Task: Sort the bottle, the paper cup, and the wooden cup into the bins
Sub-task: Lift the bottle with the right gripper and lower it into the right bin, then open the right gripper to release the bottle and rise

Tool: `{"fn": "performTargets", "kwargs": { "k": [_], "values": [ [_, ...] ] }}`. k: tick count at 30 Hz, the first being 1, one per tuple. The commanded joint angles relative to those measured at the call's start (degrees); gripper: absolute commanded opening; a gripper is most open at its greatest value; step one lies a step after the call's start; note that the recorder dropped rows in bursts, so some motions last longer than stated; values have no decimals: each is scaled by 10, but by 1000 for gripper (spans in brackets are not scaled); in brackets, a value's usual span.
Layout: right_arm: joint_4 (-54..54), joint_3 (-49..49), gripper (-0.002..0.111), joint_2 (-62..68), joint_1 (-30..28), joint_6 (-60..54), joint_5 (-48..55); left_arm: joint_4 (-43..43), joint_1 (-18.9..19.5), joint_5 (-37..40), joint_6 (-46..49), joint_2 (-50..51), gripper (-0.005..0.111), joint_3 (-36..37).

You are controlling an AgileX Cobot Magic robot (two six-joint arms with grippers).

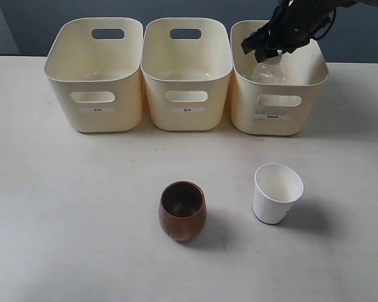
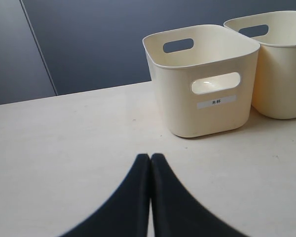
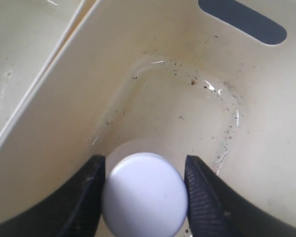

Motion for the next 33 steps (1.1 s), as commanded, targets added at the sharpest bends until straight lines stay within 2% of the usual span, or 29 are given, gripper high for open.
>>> {"fn": "performTargets", "kwargs": {
  "k": [1, 9, 13, 15, 26, 33],
  "values": [
    [-7, 1, 44, -2, -4, -3, 22, -4, -2, 0, -1, -3, 0, 1],
    [-7, 1, 45, -14, -4, -4, 26, -4, -2, 0, -1, -3, 0, 1],
    [-3, 1, 62, -37, -4, -8, 24, -4, -2, 0, -1, -3, 0, 1],
    [-2, 1, 67, -48, -4, -8, 24, -4, -2, 0, -1, -3, 0, 1],
    [-2, 1, 66, -103, -4, -8, 44, -4, -2, 0, -1, -3, 0, 1],
    [-4, 1, 66, -147, -2, -10, 99, -4, -2, 0, -1, -3, 0, 1]
  ]
}}
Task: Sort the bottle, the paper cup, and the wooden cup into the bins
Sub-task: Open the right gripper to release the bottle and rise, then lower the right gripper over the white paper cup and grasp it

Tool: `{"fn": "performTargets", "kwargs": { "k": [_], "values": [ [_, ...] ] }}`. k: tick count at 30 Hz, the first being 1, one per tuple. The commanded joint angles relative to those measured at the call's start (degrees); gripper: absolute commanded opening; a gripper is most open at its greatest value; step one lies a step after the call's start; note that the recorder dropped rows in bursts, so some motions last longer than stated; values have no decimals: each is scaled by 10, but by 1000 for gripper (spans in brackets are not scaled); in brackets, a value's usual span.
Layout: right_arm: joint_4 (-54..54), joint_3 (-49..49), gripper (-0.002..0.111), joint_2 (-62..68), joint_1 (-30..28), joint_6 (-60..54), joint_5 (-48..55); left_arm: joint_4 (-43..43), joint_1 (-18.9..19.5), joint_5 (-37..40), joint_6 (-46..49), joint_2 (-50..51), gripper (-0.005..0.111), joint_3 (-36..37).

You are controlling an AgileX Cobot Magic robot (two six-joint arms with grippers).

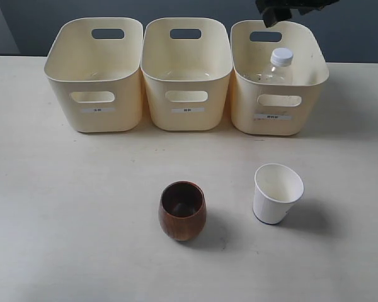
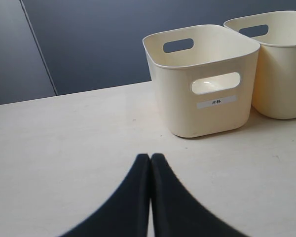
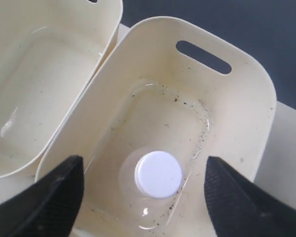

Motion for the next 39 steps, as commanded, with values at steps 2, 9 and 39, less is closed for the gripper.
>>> {"fn": "performTargets", "kwargs": {
  "k": [2, 9, 39],
  "values": [
    [-5, 0, 66, -49, -2, -31, 73, -4, -2, 0, -1, -3, 0, 1],
    [53, 11, 66, -109, -2, -119, 203, -4, -2, 0, -1, -3, 0, 1],
    [40, 304, 66, -173, 181, -32, 203, -4, -2, 0, -1, -3, 0, 1]
  ]
}}
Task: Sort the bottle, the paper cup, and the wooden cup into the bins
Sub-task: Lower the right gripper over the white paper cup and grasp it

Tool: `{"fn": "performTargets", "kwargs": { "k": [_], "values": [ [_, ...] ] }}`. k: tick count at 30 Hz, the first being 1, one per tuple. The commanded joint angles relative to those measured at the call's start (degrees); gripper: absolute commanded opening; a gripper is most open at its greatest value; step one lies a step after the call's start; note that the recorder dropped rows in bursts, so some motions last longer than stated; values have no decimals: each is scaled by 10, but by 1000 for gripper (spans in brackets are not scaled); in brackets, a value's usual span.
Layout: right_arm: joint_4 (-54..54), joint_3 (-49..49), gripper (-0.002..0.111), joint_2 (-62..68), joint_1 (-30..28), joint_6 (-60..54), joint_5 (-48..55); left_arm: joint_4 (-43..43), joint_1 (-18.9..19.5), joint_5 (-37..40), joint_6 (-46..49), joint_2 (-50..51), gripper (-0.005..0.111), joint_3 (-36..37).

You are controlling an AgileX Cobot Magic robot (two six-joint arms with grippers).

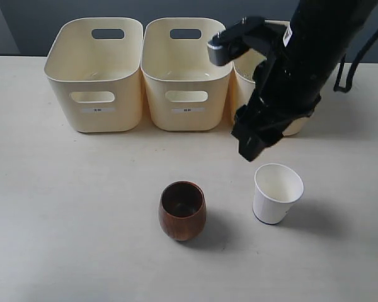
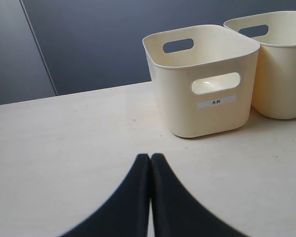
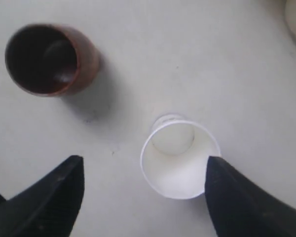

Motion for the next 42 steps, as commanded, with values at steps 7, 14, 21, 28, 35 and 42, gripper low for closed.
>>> {"fn": "performTargets", "kwargs": {
  "k": [7, 14, 21, 28, 35, 42],
  "values": [
    [12, 87, 66, -3, 1, 4, -1, -4, -2, 0, -1, -3, 0, 1],
    [3, 118, 66, 2, 5, 4, -19, -4, -2, 0, -1, -3, 0, 1],
    [3, 120, 66, 21, 5, 3, -52, -4, -2, 0, -1, -3, 0, 1],
    [1, 120, 66, 51, 5, -11, -84, -4, -2, 0, -1, -3, 0, 1],
    [-6, 120, 66, 80, 5, -11, -105, -4, -2, 0, -1, -3, 0, 1],
    [-7, 120, 66, 101, 5, -11, -105, -4, -2, 0, -1, -3, 0, 1]
  ]
}}
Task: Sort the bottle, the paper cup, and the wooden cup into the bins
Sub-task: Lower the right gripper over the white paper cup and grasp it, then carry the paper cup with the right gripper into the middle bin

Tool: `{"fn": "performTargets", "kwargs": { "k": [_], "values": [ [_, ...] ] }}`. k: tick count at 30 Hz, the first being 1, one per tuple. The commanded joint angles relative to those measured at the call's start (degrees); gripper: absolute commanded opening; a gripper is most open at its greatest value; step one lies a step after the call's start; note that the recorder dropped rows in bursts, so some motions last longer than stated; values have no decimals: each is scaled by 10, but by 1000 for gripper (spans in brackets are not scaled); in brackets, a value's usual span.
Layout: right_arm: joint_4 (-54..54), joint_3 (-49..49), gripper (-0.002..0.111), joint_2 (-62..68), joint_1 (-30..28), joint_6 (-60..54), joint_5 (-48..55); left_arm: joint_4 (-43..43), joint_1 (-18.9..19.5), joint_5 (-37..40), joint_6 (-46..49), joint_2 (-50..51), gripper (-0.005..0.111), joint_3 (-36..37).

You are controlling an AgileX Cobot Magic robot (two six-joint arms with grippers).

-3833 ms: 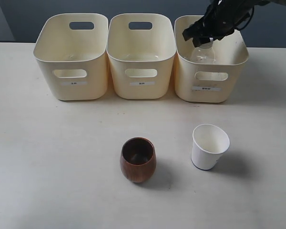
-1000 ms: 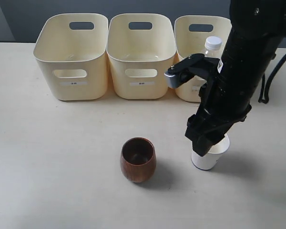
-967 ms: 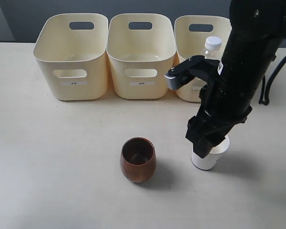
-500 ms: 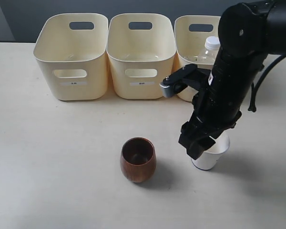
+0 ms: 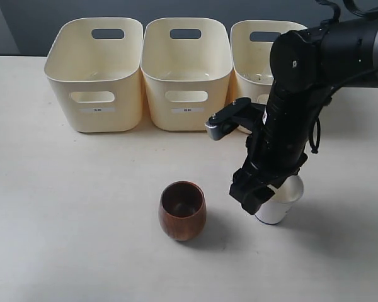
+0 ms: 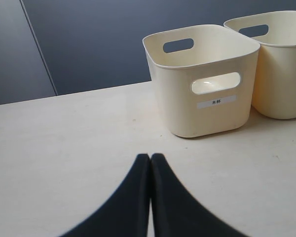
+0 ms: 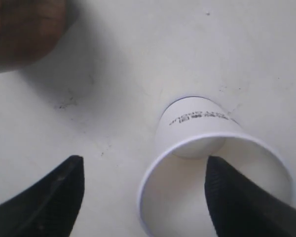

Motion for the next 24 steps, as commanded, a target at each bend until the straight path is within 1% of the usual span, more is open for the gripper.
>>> {"fn": "performTargets", "kwargs": {
  "k": [1, 2, 4, 5, 6, 7, 9, 13, 18, 21, 24],
  "values": [
    [-7, 2, 66, 16, 1, -4, -3, -4, -2, 0, -1, -3, 0, 1],
    [-8, 2, 63, 20, 1, -4, -3, -4, -2, 0, -1, -3, 0, 1],
    [-15, 2, 50, 28, 1, -5, -3, -4, -2, 0, -1, -3, 0, 1],
    [-30, 2, 21, 31, 1, -5, -1, -4, -2, 0, -1, -3, 0, 1],
    [-34, 2, 5, 31, 1, -12, 1, -4, -2, 0, -1, -3, 0, 1],
    [-38, 2, 2, 28, 1, -28, 18, -4, -2, 0, -1, -3, 0, 1],
    [-38, 2, -1, 20, 1, -35, 24, -4, -2, 0, -1, -3, 0, 1],
    [-38, -20, -1, -12, 1, -39, 54, -4, -2, 0, -1, -3, 0, 1],
    [-38, -139, -1, -97, 1, -38, 84, -4, -2, 0, -1, -3, 0, 1],
    [-26, -227, -1, -103, 1, -38, 101, -4, -2, 0, -1, -3, 0, 1],
    [-23, -316, -1, -83, 1, -38, 96, -4, -2, 0, -1, -3, 0, 1]
  ]
}}
